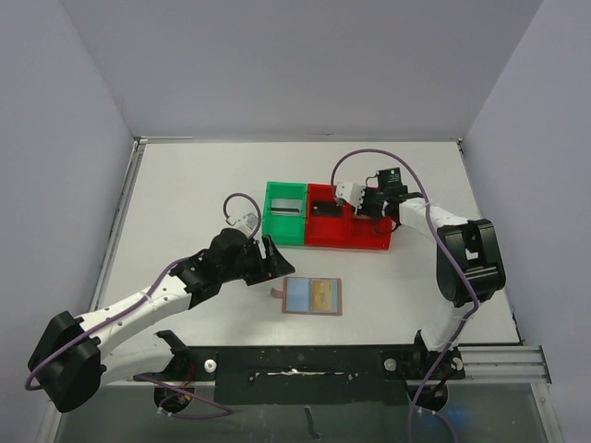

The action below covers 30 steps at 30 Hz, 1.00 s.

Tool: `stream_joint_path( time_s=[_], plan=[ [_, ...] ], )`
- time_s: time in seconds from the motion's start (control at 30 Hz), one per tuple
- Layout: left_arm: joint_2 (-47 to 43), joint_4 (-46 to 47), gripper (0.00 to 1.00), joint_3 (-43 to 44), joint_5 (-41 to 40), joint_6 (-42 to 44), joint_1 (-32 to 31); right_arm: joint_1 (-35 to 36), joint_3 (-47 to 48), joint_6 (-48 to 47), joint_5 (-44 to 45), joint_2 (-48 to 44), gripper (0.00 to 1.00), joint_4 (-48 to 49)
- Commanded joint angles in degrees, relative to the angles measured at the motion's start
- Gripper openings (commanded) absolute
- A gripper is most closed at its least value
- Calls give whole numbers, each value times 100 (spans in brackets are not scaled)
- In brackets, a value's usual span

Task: Take the credit cards out of the card holder

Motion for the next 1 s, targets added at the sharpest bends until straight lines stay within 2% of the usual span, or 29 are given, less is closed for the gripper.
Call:
stream_joint_path(
  time_s=[0.0,0.37,0.47,0.67,0.73,0.83,0.9,0.97],
  plan=[
    [-109,190,66,1,37,-44,33,13,-19,-4,-2,-34,26,46],
    [22,322,66,-71,294,-26,33,7,175,151,-12,126,27,-175],
    [21,338,66,-83,285,-36,33,7,258,194,1,180,34,-224],
    [49,224,66,-15,259,-9,33,-1,301,598,-7,106,36,80],
    [36,226,66,-17,259,-9,33,-30,287,976,-85,-43,36,264],
    [27,227,66,-3,248,-10,33,-86,-24,2035,-266,-568,38,967],
    [21,228,66,8,245,0,33,-98,-539,3161,-46,-1059,43,1810],
    [20,234,66,18,251,3,47,-124,-890,4447,416,-1499,43,2306]
  ],
)
